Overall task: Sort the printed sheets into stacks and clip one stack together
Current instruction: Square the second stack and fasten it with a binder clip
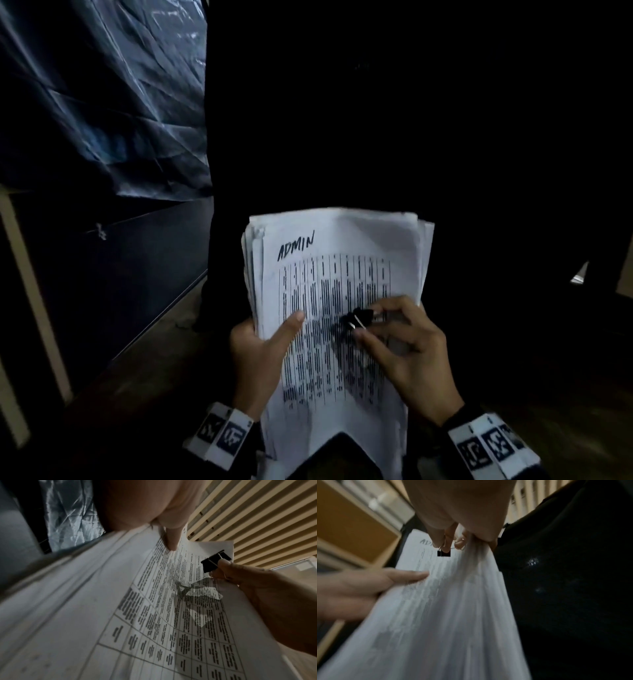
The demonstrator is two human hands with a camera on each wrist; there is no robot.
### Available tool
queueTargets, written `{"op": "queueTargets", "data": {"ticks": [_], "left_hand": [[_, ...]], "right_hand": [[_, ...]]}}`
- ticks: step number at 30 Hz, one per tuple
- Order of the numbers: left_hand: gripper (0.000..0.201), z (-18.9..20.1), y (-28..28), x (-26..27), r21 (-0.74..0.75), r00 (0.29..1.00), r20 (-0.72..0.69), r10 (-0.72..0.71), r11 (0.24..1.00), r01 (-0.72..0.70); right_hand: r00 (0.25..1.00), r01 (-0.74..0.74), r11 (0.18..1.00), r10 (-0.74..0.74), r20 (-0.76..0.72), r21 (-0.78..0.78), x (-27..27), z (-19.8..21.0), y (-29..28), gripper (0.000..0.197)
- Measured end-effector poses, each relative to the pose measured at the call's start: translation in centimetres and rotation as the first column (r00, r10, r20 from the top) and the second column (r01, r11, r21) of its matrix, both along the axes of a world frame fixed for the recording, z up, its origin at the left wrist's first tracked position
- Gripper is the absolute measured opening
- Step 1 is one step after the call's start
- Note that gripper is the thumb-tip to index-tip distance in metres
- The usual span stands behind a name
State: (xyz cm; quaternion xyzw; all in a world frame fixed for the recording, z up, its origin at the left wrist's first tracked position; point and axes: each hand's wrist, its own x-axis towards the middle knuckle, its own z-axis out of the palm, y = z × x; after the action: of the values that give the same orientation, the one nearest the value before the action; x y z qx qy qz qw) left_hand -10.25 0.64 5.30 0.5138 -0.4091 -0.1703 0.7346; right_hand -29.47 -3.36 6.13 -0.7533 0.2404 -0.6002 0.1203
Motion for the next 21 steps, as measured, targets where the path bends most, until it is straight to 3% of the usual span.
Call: {"op": "queueTargets", "data": {"ticks": [3, 6, 9, 10, 13, 16, 21], "left_hand": [[0.075, 0.6, -1.1, 0.7, 0.021, 1.000, -0.001, 0.014, 1.000, -0.014], [0.079, -1.3, -1.0, 1.2, 0.151, 0.999, -0.010, -0.044, 0.988, 0.045], [0.094, -2.3, -0.2, 1.7, 0.246, 0.987, 0.063, -0.151, 0.960, 0.131], [0.091, -1.5, 0.0, 1.8, 0.231, 0.982, 0.084, -0.169, 0.962, 0.146], [0.048, 3.5, 0.9, 1.9, 0.070, 0.962, 0.131, -0.240, 0.970, 0.232], [0.056, 7.7, 0.6, 2.1, -0.056, 0.952, 0.179, -0.248, 0.963, 0.262], [0.061, 8.5, -1.2, 2.0, -0.060, 0.954, 0.249, -0.168, 0.980, 0.189]], "right_hand": [[1.000, 0.006, 1.000, -0.007, 0.020, 0.005, 0.1, 1.8, -0.2, 0.020], [0.998, -0.034, 0.992, 0.039, -0.045, 0.118, -0.2, 0.7, -0.2, 0.024], [0.996, -0.035, 0.991, 0.045, -0.078, 0.125, -1.0, -0.7, -0.5, 0.028], [0.996, -0.043, 0.991, 0.052, -0.068, 0.130, -1.3, -0.7, -0.7, 0.029], [0.995, -0.077, 0.986, 0.086, -0.053, 0.150, -1.7, -0.6, -1.0, 0.031], [0.995, -0.060, 0.988, 0.070, -0.067, 0.141, -1.8, -0.8, -1.0, 0.028], [0.994, 0.001, 0.988, 0.015, -0.105, 0.153, -2.4, -0.4, -0.9, 0.036]]}}
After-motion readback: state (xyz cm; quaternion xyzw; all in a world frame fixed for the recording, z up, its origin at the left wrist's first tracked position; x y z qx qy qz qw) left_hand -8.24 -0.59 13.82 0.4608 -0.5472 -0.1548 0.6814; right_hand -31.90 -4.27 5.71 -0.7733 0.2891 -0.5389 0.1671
